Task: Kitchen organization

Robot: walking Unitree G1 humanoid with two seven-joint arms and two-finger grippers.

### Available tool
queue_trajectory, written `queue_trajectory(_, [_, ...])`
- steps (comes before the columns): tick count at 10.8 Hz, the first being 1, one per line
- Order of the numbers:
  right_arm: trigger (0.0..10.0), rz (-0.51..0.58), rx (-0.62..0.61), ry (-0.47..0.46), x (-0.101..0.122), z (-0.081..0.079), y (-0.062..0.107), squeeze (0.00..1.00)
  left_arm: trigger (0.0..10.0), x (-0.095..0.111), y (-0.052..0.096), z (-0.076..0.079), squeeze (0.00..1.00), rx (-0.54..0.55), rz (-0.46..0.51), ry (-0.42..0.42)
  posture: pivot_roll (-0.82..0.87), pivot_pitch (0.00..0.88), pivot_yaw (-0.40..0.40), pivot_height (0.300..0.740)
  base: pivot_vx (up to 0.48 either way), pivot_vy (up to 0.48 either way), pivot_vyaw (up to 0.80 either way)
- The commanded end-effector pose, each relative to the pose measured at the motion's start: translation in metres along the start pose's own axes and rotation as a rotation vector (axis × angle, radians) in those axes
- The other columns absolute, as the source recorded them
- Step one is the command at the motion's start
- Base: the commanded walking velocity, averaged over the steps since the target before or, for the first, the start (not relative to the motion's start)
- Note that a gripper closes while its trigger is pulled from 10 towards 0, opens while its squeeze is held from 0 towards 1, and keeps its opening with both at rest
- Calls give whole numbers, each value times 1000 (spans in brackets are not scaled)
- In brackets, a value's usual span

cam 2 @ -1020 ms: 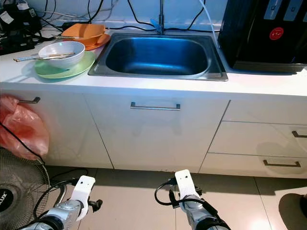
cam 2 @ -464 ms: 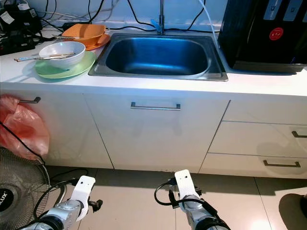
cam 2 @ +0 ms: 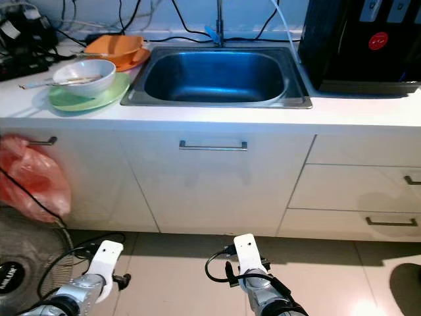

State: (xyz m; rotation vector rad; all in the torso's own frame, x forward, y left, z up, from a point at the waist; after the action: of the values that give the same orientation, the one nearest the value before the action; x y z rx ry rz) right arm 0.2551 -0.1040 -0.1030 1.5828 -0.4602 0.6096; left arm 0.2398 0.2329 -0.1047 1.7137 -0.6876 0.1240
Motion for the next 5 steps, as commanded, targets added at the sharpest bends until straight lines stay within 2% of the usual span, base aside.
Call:
queue_trajectory(1, [10000,8,6,-4,5,-5,-1,0,10000,-2,0,-7,0,35,-14,2,52,0,82,740,0,0,0])
queue_trajectory(5, [10000,2,-25,-12,4,-5,-1,0,10000,-3,1,-11,0,49,-24,-23,53,0,101,740,0,0,0])
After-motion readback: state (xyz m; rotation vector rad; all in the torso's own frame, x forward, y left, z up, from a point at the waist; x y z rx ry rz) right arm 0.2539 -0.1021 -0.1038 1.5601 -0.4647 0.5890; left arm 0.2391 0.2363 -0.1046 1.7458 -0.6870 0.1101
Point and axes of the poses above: a point about 5 cm out from each wrist's last joint towards the gripper, its own y axis pointing back from the gripper into the wrist, its own x axis along the axis of the wrist's last joint, z = x × y, the point moved 5 cm from there along -y, pointing out of the wrist towards the gripper, and after that the axes turned 9 degrees about -y, right-handed, at the moved point
